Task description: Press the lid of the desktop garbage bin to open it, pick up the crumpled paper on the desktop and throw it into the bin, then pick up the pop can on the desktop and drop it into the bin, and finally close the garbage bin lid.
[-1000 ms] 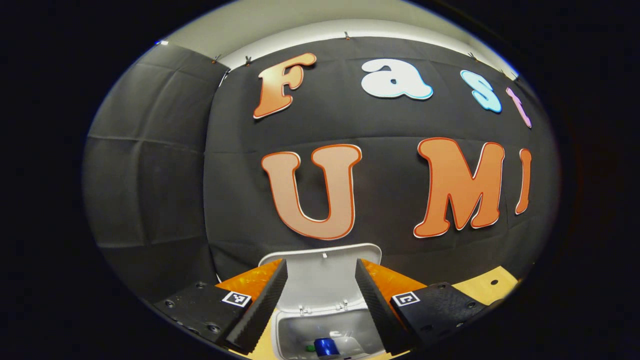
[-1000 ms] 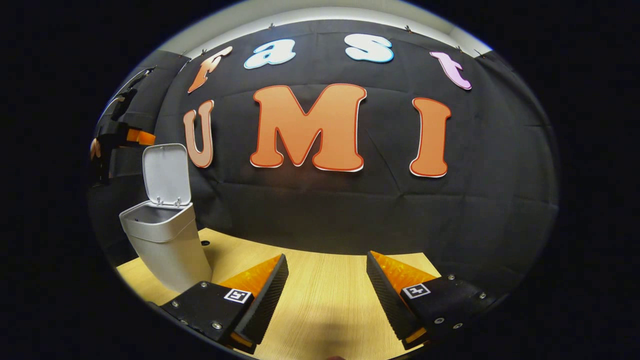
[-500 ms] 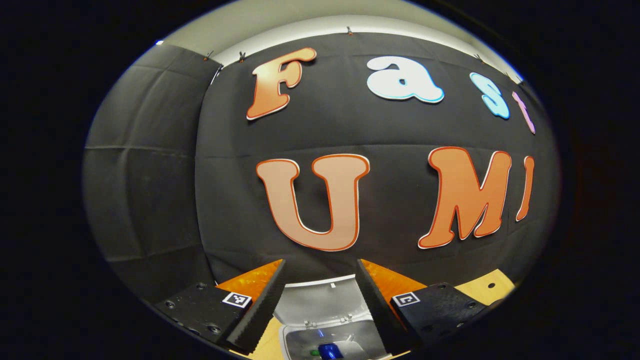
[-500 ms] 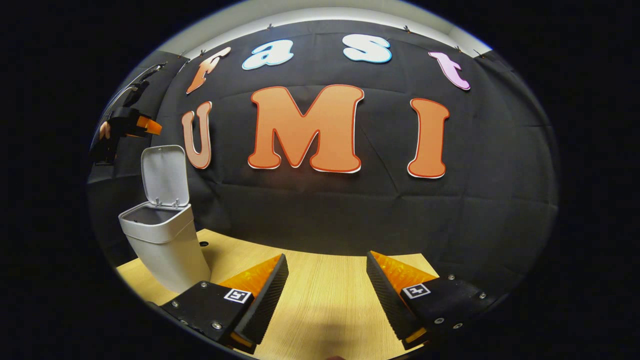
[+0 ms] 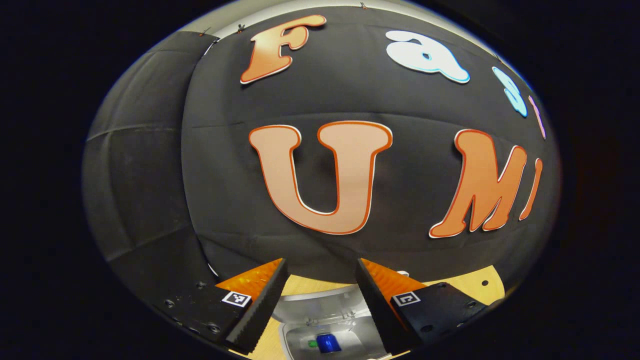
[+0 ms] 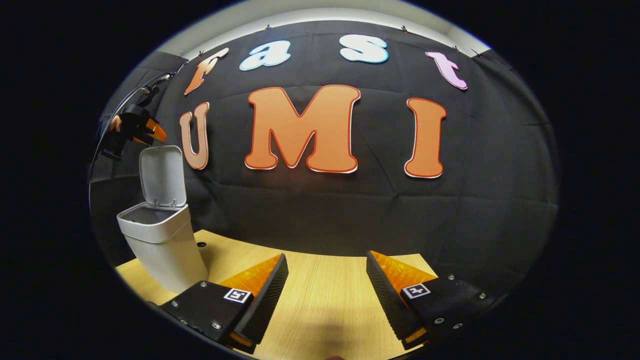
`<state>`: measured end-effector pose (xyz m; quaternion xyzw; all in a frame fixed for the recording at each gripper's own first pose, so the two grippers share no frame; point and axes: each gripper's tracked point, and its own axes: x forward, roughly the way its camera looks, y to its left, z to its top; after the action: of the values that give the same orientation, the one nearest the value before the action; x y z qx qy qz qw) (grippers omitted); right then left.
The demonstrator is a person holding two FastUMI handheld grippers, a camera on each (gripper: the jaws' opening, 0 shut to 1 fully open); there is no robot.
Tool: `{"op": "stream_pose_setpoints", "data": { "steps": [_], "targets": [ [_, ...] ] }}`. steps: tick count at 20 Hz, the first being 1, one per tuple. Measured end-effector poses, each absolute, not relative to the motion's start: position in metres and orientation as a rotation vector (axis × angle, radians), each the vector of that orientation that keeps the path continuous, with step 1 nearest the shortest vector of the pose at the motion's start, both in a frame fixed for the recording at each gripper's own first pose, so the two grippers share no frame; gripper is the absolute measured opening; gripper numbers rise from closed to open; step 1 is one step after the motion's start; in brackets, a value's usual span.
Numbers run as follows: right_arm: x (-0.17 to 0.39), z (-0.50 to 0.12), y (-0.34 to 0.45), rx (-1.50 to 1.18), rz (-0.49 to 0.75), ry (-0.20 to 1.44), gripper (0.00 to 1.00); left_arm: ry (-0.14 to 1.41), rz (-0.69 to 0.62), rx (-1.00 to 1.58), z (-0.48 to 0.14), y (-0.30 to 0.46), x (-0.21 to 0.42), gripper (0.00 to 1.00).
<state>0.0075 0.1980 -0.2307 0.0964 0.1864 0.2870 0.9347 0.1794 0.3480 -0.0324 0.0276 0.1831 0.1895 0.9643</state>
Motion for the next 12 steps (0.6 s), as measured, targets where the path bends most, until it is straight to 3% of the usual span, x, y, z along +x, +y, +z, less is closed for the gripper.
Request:
{"op": "stream_pose_setpoints", "data": {
  "steps": [12],
  "targets": [
    [0.015,-0.236,0.186,0.204,0.562,0.386,0.94,0.567,0.345,0.033,-0.062,0.355,0.201,0.87]
  ]
}}
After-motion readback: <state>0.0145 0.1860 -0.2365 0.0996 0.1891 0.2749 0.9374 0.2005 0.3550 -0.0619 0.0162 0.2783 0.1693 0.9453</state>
